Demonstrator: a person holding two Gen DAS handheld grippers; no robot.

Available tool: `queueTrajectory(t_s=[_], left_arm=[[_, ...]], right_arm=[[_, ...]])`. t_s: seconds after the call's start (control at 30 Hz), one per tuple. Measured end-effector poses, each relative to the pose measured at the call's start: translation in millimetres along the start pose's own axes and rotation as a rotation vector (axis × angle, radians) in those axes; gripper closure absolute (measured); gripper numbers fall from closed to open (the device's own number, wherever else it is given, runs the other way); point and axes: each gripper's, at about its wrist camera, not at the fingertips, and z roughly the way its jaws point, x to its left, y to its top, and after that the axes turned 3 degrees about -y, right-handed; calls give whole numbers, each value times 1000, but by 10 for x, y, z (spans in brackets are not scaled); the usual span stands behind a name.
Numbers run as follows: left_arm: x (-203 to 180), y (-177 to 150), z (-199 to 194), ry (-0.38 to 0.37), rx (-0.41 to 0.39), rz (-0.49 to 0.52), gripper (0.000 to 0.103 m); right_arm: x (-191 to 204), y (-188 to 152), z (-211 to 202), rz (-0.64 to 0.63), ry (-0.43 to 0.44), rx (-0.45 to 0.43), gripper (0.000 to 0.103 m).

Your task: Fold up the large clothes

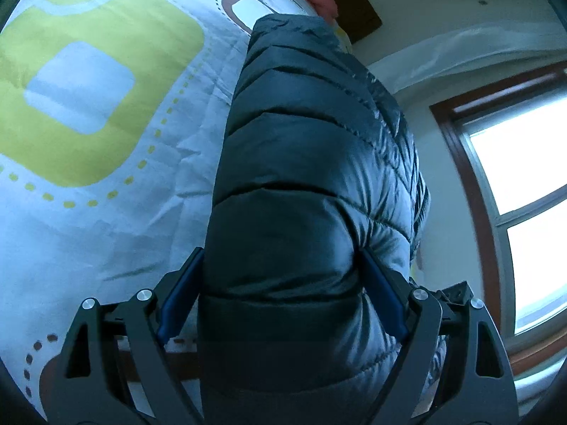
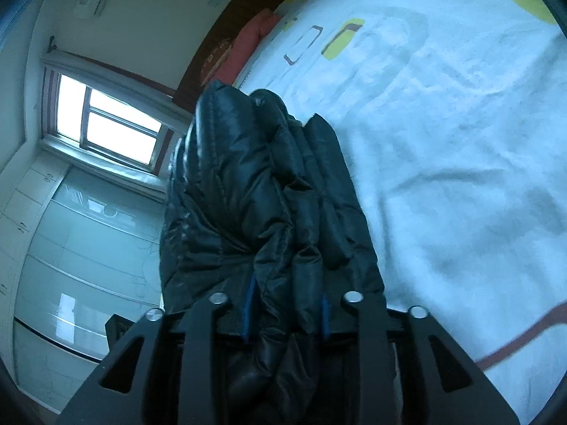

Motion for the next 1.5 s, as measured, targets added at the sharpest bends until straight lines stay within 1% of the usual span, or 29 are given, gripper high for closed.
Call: queueTrajectory(t_s=[0.03,0.07,0.1,0.13,0.27,0.37,0.5,0.6,0.67,0.7,0.73,0.77,0.8,0.83,0.9,0.97,1.07,1.1,1.23,1.3,1.37,1.4,1.43,1.47,1.5], left_arm=[[4,-11,-39,-3,-6,-2,18],[8,-45,-64,-5,-10,-1,18],[13,-63,-106,-5,-14,2,18],[16,-79,-152,-6,-18,5,18],[20,-189,-376,-30,-53,18,18],[3,-291,-485,-47,-72,31,18],[-8,-408,-550,-58,-93,44,16],[-10,-436,-475,-44,-77,35,16],[-50,-437,-421,-36,-80,36,15],[-67,-437,-407,-32,-81,46,15],[-74,-435,-395,-29,-81,50,15],[-71,-434,-386,-26,-81,52,15],[-67,-434,-360,-16,-77,54,16],[-58,-433,-332,-7,-69,52,18],[-29,-444,-275,6,-56,44,24],[15,-459,-217,9,-41,32,31],[44,-476,-139,28,-28,38,38],[45,-472,-98,39,-20,50,39],[35,-449,-21,60,-10,77,40],[18,-444,-41,44,-14,89,39],[32,-436,-105,17,-22,78,31],[47,-440,-146,20,-26,74,27],[45,-439,-195,35,-31,73,21],[36,-428,-259,48,-36,77,17],[35,-418,-300,51,-38,78,16]], right_arm=[[4,-9,-48,4,6,-7,53],[18,-32,-117,16,15,-20,47],[33,-41,-173,24,25,-28,38],[55,-69,-249,32,33,-33,34],[140,-186,-492,49,72,-37,32],[251,-331,-661,42,90,-42,27],[325,-471,-724,38,101,-13,25],[319,-524,-683,37,94,9,25],[280,-534,-643,32,74,24,25],[257,-539,-624,27,46,26,27],[240,-543,-606,21,17,29,41],[205,-550,-563,15,-10,40,51],[145,-555,-527,25,-16,52,61],[103,-559,-501,33,-18,56,66],[-19,-580,-423,44,-25,65,72],[-125,-614,-358,64,-17,71,75],[-200,-630,-253,54,-27,75,80],[-223,-639,-221,52,-27,74,81],[-330,-652,-168,91,7,69,83],[-313,-658,-190,93,13,61,82],[-256,-659,-240,74,17,57,80],[-257,-660,-275,73,22,57,74],[-243,-661,-330,78,27,57,67],[-234,-654,-371,82,29,55,62],[-218,-638,-407,85,24,50,51]])
